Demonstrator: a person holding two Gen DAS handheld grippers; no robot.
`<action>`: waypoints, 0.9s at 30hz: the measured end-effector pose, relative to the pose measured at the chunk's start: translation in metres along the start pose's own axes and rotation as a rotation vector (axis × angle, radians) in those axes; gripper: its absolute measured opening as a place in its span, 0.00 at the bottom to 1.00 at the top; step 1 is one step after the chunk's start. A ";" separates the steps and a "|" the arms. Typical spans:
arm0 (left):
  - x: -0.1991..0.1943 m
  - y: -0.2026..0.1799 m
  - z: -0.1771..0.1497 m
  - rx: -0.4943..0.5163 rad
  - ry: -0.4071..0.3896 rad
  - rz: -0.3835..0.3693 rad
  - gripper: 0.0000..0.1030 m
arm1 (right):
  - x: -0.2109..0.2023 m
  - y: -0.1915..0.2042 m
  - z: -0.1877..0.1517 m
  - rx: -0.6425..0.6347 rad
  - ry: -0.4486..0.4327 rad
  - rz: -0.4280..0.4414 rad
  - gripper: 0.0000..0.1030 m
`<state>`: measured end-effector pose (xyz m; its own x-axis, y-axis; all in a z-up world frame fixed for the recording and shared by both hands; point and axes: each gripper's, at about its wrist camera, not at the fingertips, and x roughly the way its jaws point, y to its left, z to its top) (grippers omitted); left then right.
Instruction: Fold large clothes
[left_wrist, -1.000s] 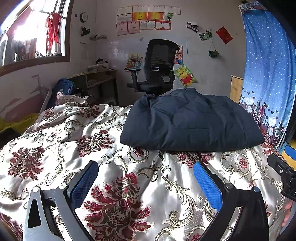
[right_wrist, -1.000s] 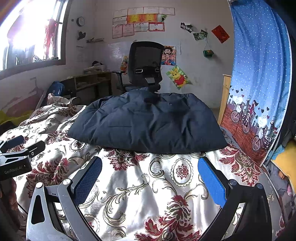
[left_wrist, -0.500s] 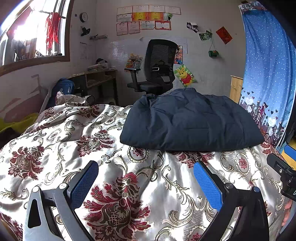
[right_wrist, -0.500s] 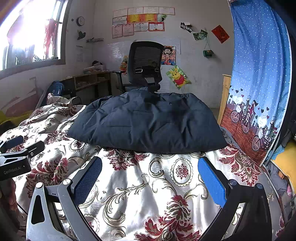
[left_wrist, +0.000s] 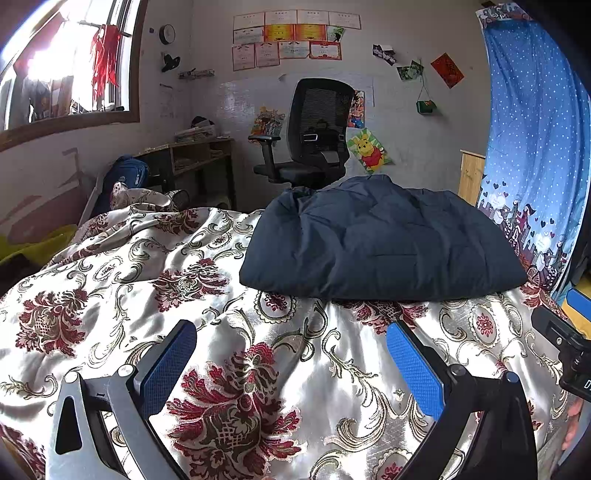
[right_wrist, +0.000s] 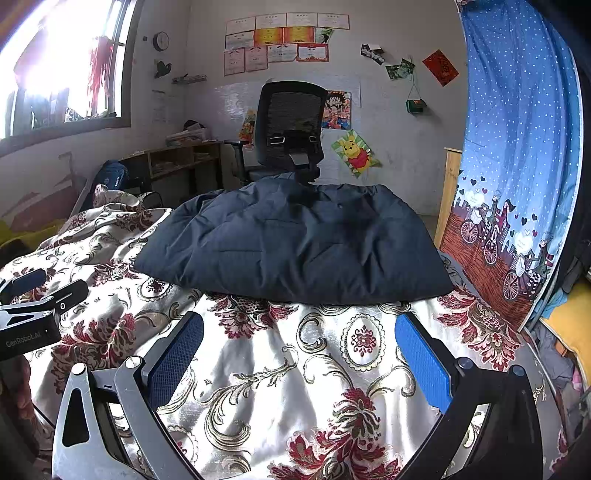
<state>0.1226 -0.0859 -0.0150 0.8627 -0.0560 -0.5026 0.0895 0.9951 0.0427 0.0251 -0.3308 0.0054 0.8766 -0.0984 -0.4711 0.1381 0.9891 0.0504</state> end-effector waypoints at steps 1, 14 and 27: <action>0.000 0.000 0.000 0.000 0.000 0.000 1.00 | 0.000 0.000 0.000 0.000 0.000 0.000 0.99; 0.000 0.000 0.000 0.002 0.001 0.000 1.00 | 0.000 -0.001 0.000 0.000 0.000 0.000 0.99; -0.001 -0.001 0.000 0.001 0.001 0.001 1.00 | -0.001 -0.002 -0.001 -0.001 0.000 0.000 0.99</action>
<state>0.1222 -0.0873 -0.0145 0.8625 -0.0545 -0.5031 0.0889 0.9950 0.0445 0.0240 -0.3322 0.0048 0.8766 -0.0980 -0.4712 0.1372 0.9893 0.0495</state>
